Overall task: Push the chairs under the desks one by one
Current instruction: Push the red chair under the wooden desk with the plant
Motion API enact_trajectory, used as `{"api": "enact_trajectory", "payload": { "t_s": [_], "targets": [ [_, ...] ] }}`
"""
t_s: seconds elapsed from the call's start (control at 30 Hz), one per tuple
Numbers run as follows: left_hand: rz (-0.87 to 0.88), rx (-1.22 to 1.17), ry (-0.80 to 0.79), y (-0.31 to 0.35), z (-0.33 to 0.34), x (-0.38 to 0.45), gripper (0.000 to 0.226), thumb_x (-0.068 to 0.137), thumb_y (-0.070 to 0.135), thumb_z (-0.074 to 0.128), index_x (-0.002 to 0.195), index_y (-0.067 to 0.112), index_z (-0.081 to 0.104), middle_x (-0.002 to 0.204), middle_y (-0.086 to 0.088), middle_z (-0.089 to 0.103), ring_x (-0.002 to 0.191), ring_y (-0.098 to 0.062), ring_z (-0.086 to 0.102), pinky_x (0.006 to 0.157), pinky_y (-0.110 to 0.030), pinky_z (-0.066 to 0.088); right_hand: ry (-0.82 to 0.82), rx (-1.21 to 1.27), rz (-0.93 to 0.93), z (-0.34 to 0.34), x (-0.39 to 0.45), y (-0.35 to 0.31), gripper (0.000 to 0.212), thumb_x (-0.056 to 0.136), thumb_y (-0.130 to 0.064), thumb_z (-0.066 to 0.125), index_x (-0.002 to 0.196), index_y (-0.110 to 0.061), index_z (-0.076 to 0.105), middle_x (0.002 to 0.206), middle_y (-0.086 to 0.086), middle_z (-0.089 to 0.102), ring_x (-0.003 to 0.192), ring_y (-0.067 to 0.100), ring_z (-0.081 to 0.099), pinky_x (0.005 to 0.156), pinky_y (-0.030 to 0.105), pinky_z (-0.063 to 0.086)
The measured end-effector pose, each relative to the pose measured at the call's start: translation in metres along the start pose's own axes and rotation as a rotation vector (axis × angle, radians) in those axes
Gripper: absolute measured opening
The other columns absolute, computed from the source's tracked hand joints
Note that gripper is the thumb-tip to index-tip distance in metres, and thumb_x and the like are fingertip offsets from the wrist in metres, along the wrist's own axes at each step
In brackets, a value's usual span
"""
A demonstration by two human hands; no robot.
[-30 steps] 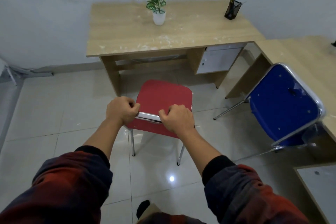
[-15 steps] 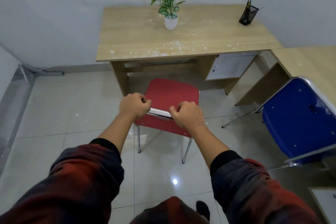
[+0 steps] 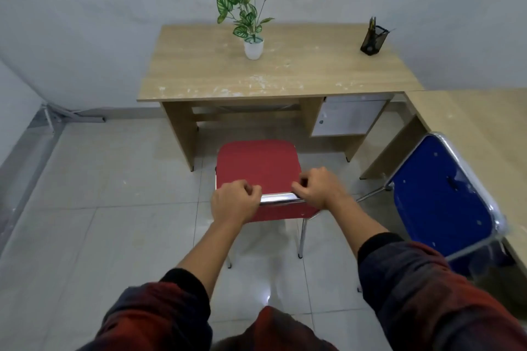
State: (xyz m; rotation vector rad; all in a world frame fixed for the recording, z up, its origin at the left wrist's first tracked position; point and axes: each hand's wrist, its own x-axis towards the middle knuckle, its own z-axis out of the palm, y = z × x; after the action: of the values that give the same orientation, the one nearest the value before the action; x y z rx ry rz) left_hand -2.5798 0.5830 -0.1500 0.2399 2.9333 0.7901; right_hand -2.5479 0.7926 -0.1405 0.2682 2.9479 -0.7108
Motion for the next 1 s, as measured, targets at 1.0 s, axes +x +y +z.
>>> {"api": "enact_trajectory", "payload": {
  "t_s": [1.0],
  "targets": [
    [-0.074, 0.046, 0.092, -0.036, -0.014, 0.127, 0.036, 0.081, 0.034, 0.055, 0.049, 0.018, 0.054, 0.048, 0.002, 0.052, 0.05, -0.018, 0.049, 0.05, -0.022, 0.029, 0.079, 0.036, -0.036, 0.016, 0.104, -0.034, 0.044, 0.083, -0.047, 0.052, 0.053, -0.016, 0.052, 0.05, -0.001, 0.052, 0.055, 0.024, 0.055, 0.054, 0.029, 0.044]
  ]
}}
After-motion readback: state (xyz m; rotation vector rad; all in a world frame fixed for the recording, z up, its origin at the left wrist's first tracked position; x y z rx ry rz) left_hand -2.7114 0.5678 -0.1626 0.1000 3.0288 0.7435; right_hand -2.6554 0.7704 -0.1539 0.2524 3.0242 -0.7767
